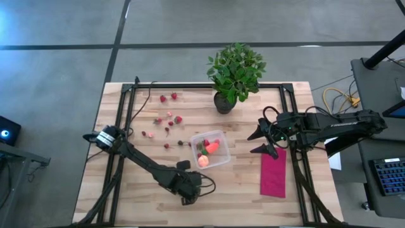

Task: Pick and placing Produce into tupperware
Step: Put the red cherry into the transparent bin, then put the red strawberry into the transparent bin

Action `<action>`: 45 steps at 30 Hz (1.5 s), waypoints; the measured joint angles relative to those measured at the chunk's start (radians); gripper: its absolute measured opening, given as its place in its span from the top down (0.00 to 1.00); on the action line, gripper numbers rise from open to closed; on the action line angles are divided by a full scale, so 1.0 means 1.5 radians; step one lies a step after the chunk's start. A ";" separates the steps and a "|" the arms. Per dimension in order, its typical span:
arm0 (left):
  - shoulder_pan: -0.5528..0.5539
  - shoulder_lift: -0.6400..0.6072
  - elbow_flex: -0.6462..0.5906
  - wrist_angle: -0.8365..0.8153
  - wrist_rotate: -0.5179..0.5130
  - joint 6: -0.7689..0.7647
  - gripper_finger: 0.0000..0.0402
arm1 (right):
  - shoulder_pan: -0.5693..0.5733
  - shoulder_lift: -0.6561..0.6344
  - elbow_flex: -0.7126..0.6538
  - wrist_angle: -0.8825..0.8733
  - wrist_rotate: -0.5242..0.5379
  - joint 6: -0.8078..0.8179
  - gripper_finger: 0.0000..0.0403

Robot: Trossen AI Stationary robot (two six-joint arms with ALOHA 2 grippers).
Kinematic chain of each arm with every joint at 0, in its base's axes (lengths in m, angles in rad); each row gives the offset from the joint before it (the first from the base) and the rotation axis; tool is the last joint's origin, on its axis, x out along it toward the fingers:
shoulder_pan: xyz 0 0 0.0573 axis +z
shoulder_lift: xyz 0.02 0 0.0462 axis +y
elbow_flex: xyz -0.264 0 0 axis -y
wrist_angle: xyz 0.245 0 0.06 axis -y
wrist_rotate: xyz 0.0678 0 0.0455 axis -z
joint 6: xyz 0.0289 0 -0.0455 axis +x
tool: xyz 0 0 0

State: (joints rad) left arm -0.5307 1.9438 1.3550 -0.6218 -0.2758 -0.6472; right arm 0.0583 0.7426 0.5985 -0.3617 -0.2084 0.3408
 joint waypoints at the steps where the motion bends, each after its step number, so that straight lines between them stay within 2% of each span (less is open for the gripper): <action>1: 0.000 -0.004 0.005 -0.009 -0.012 0.000 0.81 | 0.000 0.000 0.000 0.000 0.000 0.000 0.24; 7: 0.033 -0.057 0.038 -0.052 -0.131 0.005 0.81 | 0.000 0.000 0.000 0.000 0.000 0.000 0.23; 12: 0.120 -0.108 0.037 -0.027 -0.147 0.069 0.81 | 0.000 0.000 0.000 0.000 0.000 0.000 0.24; 14: 0.164 -0.115 0.036 -0.012 -0.109 0.082 0.80 | 0.000 0.000 0.000 0.000 0.000 0.000 0.24; 18: 0.242 -0.102 0.031 0.049 0.044 0.086 0.72 | 0.000 0.000 0.000 0.000 0.000 0.000 0.24; 21: 0.264 -0.087 0.032 0.044 0.101 0.085 0.64 | 0.000 0.000 0.000 0.000 0.000 0.000 0.23; 23: 0.264 -0.085 0.034 0.024 0.114 0.065 0.60 | 0.000 0.000 0.000 0.000 0.000 0.000 0.23; 26: 0.250 -0.103 0.035 -0.008 0.128 0.047 0.56 | 0.000 0.000 0.000 0.000 0.000 0.000 0.23; 28: 0.225 -0.124 0.034 -0.038 0.163 0.046 0.55 | 0.000 0.000 0.000 0.000 0.000 0.000 0.24; 30: 0.185 -0.143 0.033 -0.053 0.208 0.059 0.55 | 0.000 0.000 0.000 0.000 0.000 0.000 0.24; 33: 0.107 -0.155 0.031 -0.076 0.220 0.086 0.55 | 0.000 0.000 0.000 0.001 0.000 0.000 0.25; 35: 0.050 -0.154 0.030 -0.084 0.208 0.089 0.55 | 0.000 0.000 0.000 0.000 0.000 0.000 0.24; 38: -0.020 -0.139 0.030 -0.083 0.146 0.054 0.55 | 0.000 0.000 0.000 0.000 0.000 0.000 0.24; 42: -0.058 -0.116 0.022 -0.086 0.071 -0.142 0.55 | 0.000 0.000 0.000 0.000 0.000 0.000 0.23; 45: -0.067 -0.101 0.020 -0.085 0.060 -0.189 0.55 | 0.000 0.000 0.000 0.000 0.000 0.000 0.23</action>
State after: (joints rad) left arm -0.6314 1.7923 1.3849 -0.7497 -0.1852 -0.9308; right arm 0.0586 0.7425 0.5987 -0.3611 -0.2084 0.3408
